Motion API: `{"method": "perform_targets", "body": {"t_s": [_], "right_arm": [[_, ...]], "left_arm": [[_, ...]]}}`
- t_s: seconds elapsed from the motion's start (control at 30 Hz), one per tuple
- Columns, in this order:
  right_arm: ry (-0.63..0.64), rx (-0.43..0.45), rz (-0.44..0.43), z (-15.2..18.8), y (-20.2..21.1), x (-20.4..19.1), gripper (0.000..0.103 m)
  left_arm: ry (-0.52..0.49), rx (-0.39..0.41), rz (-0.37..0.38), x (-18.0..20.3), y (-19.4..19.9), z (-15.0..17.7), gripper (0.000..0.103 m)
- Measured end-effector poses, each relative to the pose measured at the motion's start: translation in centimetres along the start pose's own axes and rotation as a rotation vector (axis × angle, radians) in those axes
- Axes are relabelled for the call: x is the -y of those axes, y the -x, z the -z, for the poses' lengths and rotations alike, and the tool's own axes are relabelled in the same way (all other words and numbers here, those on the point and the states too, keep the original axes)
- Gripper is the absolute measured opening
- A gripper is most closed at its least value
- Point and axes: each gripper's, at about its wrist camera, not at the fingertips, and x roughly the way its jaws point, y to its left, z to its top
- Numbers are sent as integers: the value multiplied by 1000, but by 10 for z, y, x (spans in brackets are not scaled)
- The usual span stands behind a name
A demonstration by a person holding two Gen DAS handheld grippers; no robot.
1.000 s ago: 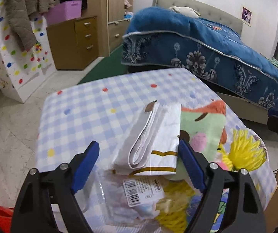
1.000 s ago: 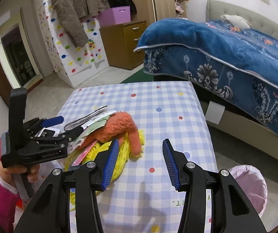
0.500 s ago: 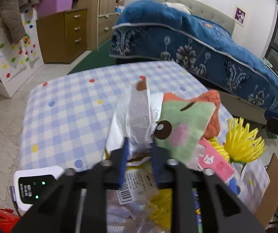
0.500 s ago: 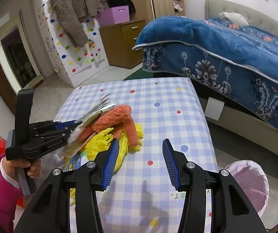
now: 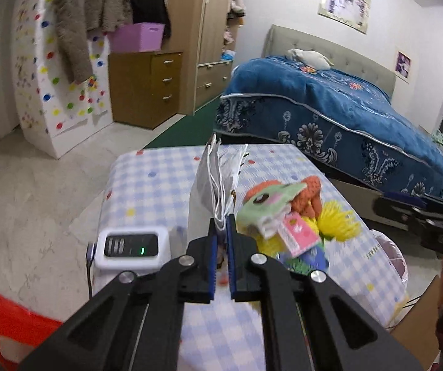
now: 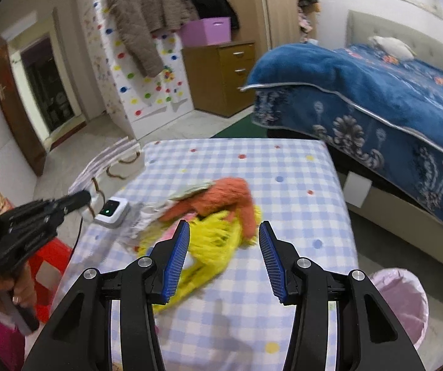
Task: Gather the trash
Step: 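Grasp the white paper wrapper with the left gripper while the right gripper grasps a green-tagged item, then carry both items to the wastebasket and open both grippers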
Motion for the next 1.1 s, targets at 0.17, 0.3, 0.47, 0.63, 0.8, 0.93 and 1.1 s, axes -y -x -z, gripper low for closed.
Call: {"method": "perform_targets", "body": {"t_s": [0.17, 0.3, 0.47, 0.63, 0.8, 0.93, 1.1], "right_arm": [[40, -18, -13, -14, -25, -21, 30], [26, -57, -22, -22, -51, -26, 32], [-35, -91, -32, -27, -76, -22, 38], [-55, -120, -17, -33, -95, -22, 38], [-52, -148, 14, -34, -105, -25, 32], [-44, -137, 1, -34, -99, -30, 4], [-8, -63, -50, -38, -73, -40, 0]], "left_arm": [[30, -9, -18, -8, 2, 8, 4], [48, -13, -21, -17, -2, 9, 4], [56, -28, -14, -23, -10, 10, 4], [64, -42, -10, -28, -19, 9, 4], [67, -51, 1, -28, -23, 12, 4], [71, -58, 4, -26, -21, 14, 4], [71, -42, -1, -22, -6, 14, 4]]}}
